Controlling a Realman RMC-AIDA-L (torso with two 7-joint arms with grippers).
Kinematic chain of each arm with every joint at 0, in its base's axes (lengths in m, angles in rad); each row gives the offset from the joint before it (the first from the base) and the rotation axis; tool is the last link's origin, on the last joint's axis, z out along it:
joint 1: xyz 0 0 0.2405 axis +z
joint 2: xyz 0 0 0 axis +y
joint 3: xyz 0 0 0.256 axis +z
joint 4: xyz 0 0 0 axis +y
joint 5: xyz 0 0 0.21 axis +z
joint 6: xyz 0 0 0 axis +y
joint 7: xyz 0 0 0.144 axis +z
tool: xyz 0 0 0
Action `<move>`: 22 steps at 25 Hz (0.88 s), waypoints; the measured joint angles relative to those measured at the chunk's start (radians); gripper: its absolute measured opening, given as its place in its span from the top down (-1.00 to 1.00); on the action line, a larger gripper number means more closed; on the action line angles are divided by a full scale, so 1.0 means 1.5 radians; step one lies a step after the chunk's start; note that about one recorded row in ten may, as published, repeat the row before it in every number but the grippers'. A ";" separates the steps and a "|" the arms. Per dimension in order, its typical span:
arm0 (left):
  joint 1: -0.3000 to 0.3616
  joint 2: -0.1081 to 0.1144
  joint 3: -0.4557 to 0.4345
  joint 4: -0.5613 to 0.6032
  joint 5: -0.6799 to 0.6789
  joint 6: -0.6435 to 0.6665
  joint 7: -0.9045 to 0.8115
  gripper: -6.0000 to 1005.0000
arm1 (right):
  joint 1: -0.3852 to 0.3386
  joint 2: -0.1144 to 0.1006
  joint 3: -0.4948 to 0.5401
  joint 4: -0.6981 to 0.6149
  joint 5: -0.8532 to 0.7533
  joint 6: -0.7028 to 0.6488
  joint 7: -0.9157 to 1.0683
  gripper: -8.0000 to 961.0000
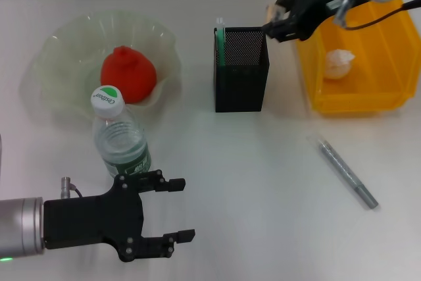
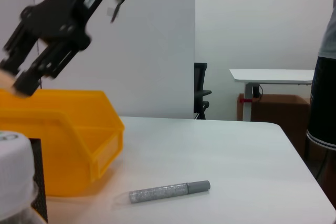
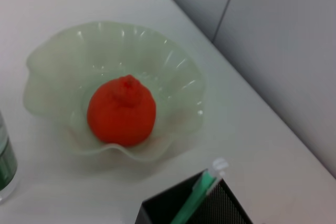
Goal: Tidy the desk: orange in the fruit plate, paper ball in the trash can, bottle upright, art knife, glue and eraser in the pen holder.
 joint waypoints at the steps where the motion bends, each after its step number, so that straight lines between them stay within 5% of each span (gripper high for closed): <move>1: 0.000 0.000 0.000 0.000 0.000 0.000 0.000 -0.48 | 0.000 0.000 0.000 0.000 0.000 0.000 0.000 -0.07; 5: 0.001 0.000 0.000 0.000 0.000 -0.001 0.000 -0.48 | 0.041 -0.001 -0.004 0.091 0.006 0.048 -0.003 -0.10; 14: 0.004 0.001 0.000 0.000 0.000 0.003 0.001 -0.48 | 0.046 0.000 -0.013 0.093 0.001 0.041 0.009 -0.18; 19: 0.005 0.002 0.000 0.000 0.001 0.004 0.001 -0.48 | 0.036 0.001 -0.013 0.058 -0.004 0.015 0.047 -0.49; 22: 0.008 0.002 0.000 0.003 0.001 0.006 0.001 -0.48 | 0.016 0.000 -0.017 -0.046 -0.041 -0.091 0.181 -0.59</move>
